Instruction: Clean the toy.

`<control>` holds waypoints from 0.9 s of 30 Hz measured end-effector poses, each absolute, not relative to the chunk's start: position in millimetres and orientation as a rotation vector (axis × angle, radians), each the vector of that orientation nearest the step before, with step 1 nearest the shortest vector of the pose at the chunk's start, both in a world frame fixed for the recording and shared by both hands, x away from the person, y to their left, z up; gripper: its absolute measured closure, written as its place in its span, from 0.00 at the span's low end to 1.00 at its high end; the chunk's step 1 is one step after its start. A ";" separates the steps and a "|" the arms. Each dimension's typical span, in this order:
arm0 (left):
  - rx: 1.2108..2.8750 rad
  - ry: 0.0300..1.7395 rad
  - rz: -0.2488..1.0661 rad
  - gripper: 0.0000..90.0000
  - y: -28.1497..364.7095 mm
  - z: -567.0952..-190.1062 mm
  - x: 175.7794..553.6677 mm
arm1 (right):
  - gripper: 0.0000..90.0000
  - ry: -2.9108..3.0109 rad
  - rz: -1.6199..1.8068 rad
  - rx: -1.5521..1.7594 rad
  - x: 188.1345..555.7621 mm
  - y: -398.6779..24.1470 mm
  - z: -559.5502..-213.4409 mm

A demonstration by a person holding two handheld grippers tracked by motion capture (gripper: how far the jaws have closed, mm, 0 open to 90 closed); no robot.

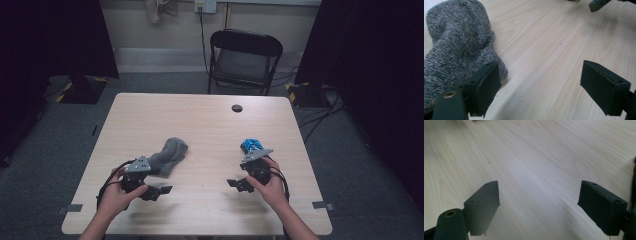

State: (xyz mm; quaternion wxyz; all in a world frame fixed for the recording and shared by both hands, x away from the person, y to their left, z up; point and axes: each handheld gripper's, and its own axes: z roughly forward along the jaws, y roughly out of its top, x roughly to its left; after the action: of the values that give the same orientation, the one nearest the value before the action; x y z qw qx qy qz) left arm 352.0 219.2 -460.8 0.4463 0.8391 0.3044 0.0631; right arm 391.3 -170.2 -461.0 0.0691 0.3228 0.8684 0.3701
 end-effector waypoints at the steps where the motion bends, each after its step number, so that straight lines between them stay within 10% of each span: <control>1: 2.081 0.749 0.158 0.18 218.8 -461.5 351.5 | 0.18 2.617 1.116 0.971 390.4 -169.8 -461.7; 27: 2.127 0.734 0.144 0.18 222.3 -474.1 341.6 | 0.18 2.650 1.116 0.964 371.9 -183.1 -475.3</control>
State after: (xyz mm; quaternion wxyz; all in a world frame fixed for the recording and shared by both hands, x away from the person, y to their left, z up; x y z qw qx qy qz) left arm 341.6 222.3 -474.1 0.4289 0.8522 0.2940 0.0578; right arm 371.9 -183.1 -475.3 0.0546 0.3173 0.8725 0.3674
